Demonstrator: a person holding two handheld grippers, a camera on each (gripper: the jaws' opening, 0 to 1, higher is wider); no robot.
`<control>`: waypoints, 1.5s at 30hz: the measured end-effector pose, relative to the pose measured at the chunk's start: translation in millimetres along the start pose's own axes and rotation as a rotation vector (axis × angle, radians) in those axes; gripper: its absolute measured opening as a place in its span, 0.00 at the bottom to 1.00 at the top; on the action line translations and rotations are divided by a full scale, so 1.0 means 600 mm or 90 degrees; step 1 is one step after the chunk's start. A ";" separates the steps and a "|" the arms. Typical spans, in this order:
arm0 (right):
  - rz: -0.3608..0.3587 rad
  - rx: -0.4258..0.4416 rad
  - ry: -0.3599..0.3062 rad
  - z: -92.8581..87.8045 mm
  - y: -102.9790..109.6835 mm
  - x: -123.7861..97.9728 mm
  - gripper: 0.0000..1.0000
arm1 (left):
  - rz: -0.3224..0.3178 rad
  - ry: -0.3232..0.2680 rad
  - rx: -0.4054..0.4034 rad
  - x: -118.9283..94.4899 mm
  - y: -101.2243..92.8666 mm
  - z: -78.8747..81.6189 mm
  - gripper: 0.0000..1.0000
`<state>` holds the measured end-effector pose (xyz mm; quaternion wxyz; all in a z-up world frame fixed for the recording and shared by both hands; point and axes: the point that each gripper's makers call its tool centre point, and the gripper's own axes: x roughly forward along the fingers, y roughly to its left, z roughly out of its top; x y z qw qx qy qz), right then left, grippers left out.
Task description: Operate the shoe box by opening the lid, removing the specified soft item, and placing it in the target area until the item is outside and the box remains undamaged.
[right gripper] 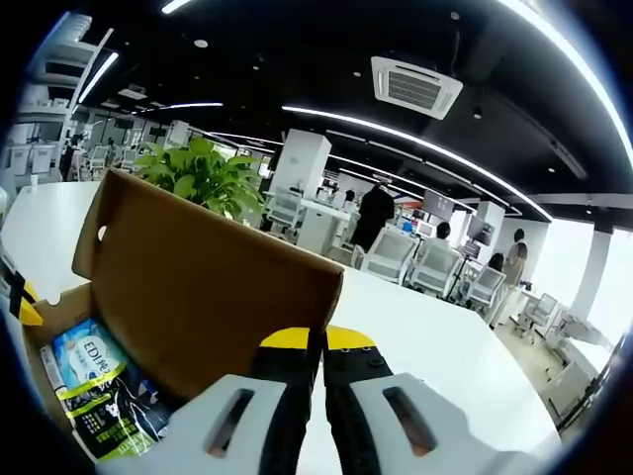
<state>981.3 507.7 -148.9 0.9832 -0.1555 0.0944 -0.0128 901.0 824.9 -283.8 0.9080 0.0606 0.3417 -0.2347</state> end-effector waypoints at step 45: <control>0.071 0.032 0.131 -0.090 0.006 0.142 0.01 | -0.018 -0.010 -0.005 -0.001 -0.003 0.002 0.09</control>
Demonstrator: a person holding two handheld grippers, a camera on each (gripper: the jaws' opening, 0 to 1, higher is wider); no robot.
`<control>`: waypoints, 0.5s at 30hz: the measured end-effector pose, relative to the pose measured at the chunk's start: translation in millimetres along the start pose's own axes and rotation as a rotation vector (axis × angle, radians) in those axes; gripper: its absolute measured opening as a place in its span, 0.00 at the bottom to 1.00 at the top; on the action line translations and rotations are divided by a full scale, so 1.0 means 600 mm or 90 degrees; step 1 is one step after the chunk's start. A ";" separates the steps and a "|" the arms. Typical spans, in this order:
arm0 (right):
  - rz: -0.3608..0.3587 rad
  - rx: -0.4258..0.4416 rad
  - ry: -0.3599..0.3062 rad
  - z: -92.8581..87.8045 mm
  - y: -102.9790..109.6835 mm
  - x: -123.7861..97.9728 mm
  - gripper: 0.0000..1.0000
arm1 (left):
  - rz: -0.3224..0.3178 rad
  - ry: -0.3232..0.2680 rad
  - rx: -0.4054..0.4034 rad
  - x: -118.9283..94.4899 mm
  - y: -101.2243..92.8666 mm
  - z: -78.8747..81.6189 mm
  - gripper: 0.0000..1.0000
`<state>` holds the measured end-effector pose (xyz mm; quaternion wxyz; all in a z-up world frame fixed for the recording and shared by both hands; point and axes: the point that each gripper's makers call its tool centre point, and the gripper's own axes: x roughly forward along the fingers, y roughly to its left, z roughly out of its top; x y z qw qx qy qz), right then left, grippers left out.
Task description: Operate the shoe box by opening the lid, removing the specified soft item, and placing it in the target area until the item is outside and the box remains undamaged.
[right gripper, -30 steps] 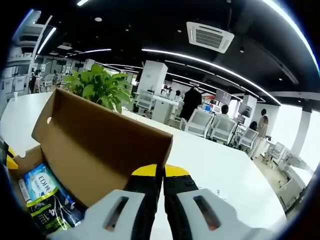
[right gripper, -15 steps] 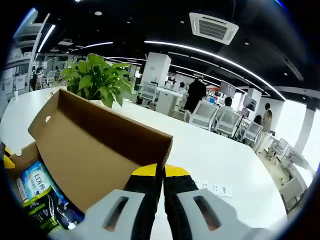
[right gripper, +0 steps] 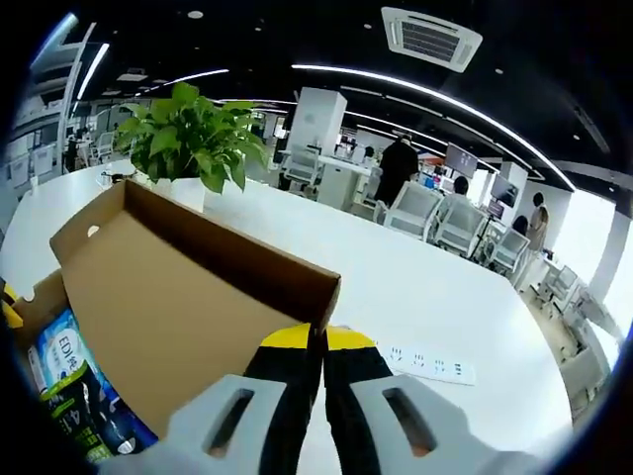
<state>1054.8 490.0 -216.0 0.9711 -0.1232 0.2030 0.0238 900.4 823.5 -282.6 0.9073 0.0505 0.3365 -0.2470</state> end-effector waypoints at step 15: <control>0.050 0.045 0.106 -0.069 0.022 0.040 0.00 | -0.003 0.000 -0.003 -0.001 -0.004 0.000 0.09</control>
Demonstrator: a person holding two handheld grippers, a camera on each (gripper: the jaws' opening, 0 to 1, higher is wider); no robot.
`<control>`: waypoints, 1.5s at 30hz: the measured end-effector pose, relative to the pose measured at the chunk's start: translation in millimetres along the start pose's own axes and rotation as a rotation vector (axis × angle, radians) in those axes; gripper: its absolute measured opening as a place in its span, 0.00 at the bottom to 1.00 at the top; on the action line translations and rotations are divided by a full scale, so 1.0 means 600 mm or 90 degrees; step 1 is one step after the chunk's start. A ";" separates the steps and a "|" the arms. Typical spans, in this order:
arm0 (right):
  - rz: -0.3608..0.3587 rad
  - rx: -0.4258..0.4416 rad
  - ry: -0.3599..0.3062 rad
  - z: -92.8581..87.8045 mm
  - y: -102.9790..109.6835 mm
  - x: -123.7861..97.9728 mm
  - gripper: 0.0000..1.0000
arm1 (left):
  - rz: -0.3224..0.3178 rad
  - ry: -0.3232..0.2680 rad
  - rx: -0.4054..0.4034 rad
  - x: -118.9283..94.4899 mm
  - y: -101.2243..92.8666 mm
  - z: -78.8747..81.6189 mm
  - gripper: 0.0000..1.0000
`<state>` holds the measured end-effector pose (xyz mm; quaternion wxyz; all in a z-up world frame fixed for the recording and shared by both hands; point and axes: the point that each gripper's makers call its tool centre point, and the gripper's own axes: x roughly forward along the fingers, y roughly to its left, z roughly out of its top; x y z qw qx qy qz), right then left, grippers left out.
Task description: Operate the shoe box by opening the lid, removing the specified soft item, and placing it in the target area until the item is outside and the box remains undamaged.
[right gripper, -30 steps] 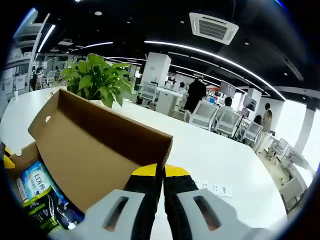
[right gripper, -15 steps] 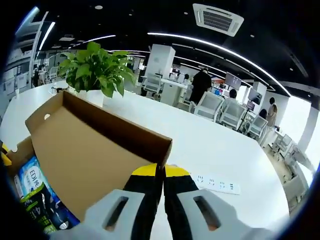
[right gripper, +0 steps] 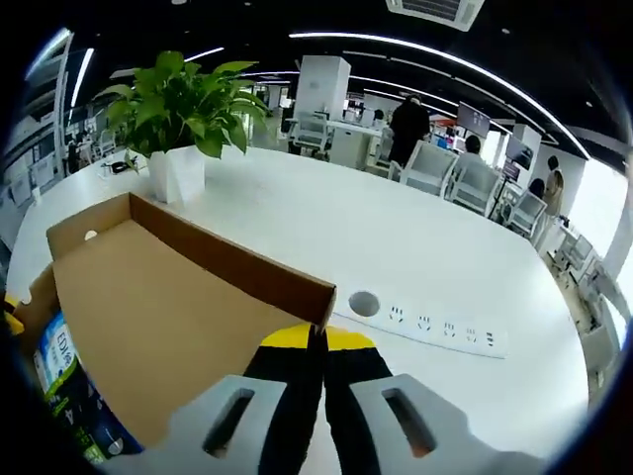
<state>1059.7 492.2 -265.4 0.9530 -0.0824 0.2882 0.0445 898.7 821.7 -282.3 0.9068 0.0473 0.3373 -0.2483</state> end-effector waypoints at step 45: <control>0.053 0.064 0.143 -0.075 0.010 0.035 0.01 | 0.006 -0.003 -0.005 0.000 0.002 0.001 0.09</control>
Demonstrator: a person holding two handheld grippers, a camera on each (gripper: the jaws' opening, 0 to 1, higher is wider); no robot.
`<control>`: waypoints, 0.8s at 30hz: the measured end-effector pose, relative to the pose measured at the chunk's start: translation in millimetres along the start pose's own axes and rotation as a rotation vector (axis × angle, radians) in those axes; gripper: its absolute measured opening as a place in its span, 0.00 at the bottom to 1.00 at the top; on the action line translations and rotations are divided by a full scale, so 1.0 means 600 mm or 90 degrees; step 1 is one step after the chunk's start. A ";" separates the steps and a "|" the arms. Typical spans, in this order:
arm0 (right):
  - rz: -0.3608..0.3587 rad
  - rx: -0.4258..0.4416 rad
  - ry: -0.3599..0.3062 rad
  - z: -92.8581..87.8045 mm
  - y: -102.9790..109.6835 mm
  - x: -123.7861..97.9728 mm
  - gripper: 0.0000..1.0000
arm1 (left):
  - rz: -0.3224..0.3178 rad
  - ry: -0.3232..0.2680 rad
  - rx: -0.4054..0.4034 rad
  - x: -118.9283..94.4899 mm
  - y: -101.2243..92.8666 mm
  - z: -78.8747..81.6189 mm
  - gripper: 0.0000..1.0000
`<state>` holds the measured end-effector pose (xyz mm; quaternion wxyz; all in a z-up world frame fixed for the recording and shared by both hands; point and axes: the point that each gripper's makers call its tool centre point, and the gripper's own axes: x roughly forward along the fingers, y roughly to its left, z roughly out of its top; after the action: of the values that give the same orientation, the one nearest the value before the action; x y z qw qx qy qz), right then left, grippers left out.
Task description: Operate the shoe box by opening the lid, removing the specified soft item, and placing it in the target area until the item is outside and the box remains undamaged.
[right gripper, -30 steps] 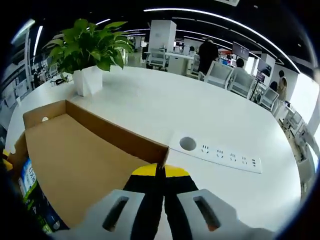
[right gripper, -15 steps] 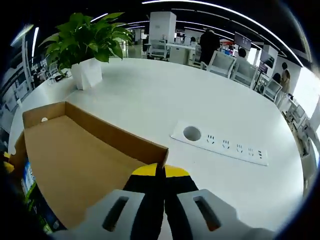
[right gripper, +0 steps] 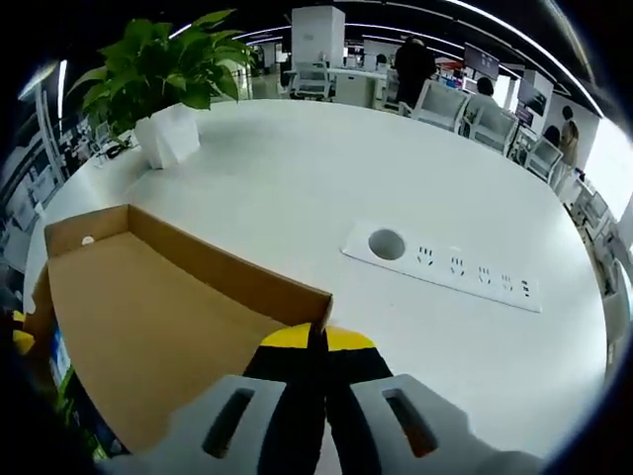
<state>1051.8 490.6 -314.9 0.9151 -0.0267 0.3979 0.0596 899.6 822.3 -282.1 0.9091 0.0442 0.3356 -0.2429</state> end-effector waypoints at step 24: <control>0.000 -0.026 0.000 0.002 0.006 0.010 0.08 | 0.000 -0.002 0.001 0.003 0.005 -0.001 0.09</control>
<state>1056.5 494.7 -318.4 0.9144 -0.0452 0.3965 0.0677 901.9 824.1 -284.2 0.9095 0.0446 0.3343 -0.2432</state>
